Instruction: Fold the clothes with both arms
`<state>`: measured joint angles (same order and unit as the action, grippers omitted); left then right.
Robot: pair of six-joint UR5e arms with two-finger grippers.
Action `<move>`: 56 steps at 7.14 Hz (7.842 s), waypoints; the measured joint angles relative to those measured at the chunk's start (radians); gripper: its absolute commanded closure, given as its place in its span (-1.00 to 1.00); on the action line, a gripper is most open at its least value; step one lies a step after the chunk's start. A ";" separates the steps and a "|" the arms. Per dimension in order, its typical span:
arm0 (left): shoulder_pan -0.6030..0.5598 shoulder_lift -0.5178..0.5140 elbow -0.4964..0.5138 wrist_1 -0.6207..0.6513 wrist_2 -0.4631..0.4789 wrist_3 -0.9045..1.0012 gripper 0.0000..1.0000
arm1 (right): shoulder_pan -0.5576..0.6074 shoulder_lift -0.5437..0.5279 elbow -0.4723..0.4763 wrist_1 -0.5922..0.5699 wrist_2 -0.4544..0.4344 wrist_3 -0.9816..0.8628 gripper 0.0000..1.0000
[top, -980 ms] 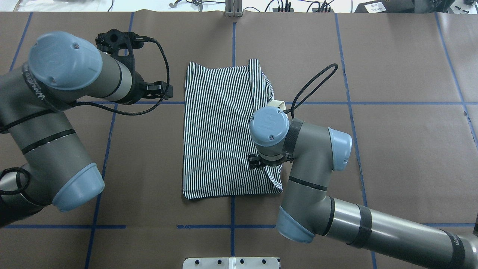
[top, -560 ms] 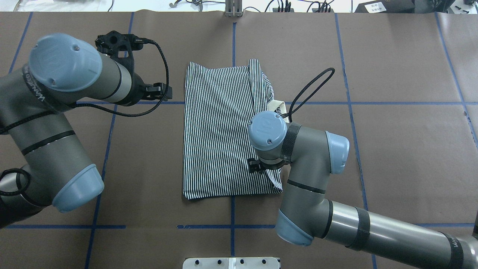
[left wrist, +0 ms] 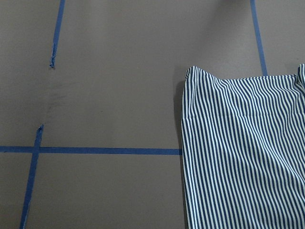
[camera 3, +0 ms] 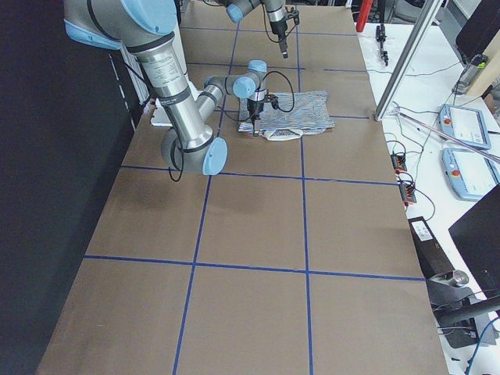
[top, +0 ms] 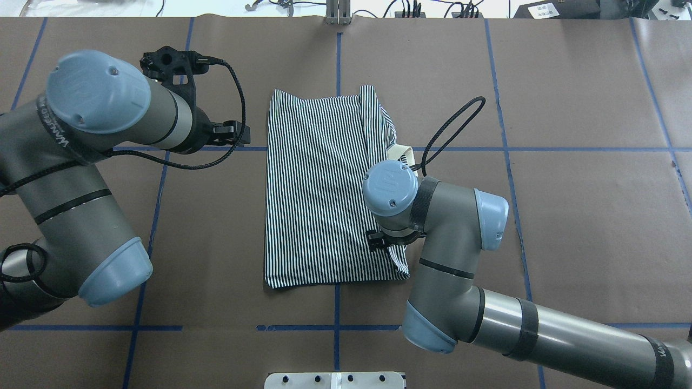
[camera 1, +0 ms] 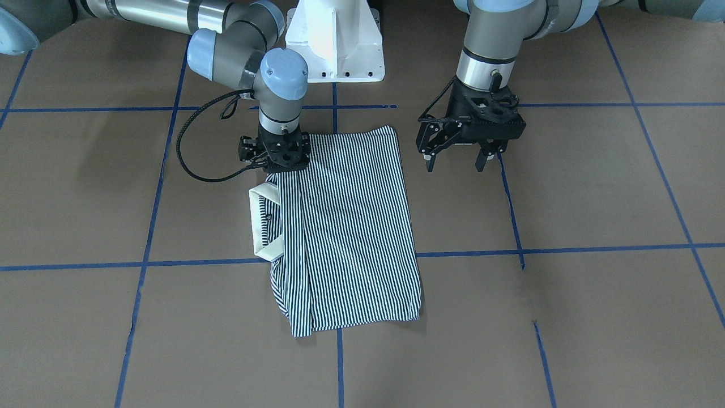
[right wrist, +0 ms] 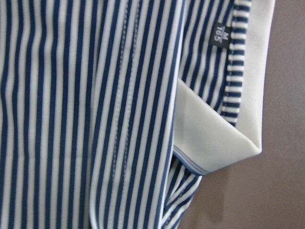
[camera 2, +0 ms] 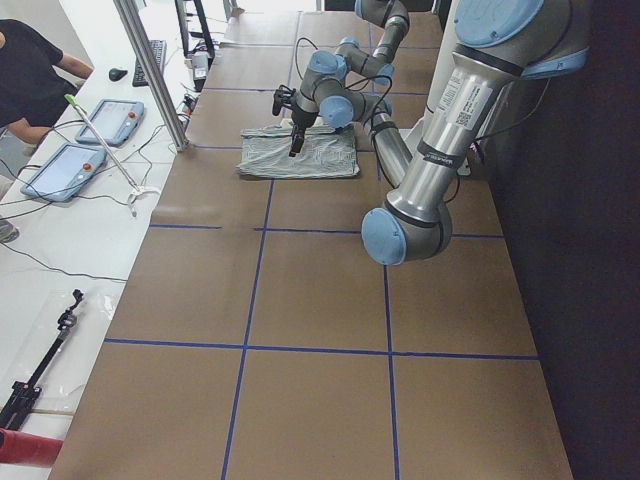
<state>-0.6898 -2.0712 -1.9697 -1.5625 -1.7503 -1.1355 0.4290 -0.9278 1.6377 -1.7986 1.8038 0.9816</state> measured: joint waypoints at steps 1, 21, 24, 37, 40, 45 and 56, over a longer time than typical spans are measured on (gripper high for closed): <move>0.002 -0.001 0.001 -0.002 0.000 -0.007 -1.00 | 0.006 -0.002 0.004 -0.019 0.000 -0.007 -1.00; 0.036 0.004 0.038 -0.062 0.003 -0.047 -1.00 | 0.092 0.072 -0.111 -0.001 -0.006 -0.097 -1.00; 0.036 0.003 0.039 -0.062 0.003 -0.047 -1.00 | 0.106 0.064 -0.111 -0.001 -0.004 -0.098 -1.00; 0.017 0.041 0.012 -0.053 0.000 0.020 -1.00 | 0.243 0.276 -0.430 0.218 0.029 -0.246 -1.00; -0.002 0.092 -0.032 -0.050 -0.009 0.075 -1.00 | 0.230 0.291 -0.482 0.254 0.025 -0.254 -1.00; -0.004 0.097 -0.035 -0.050 -0.013 0.077 -1.00 | 0.224 0.263 -0.481 0.251 0.024 -0.278 -1.00; 0.031 0.088 -0.063 -0.053 -0.139 -0.217 -1.00 | 0.425 0.093 -0.202 0.172 0.217 -0.368 -1.00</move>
<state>-0.6590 -1.9832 -2.0330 -1.6159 -1.8898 -1.3522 0.8541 -0.8349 1.4359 -1.6264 2.0212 0.6138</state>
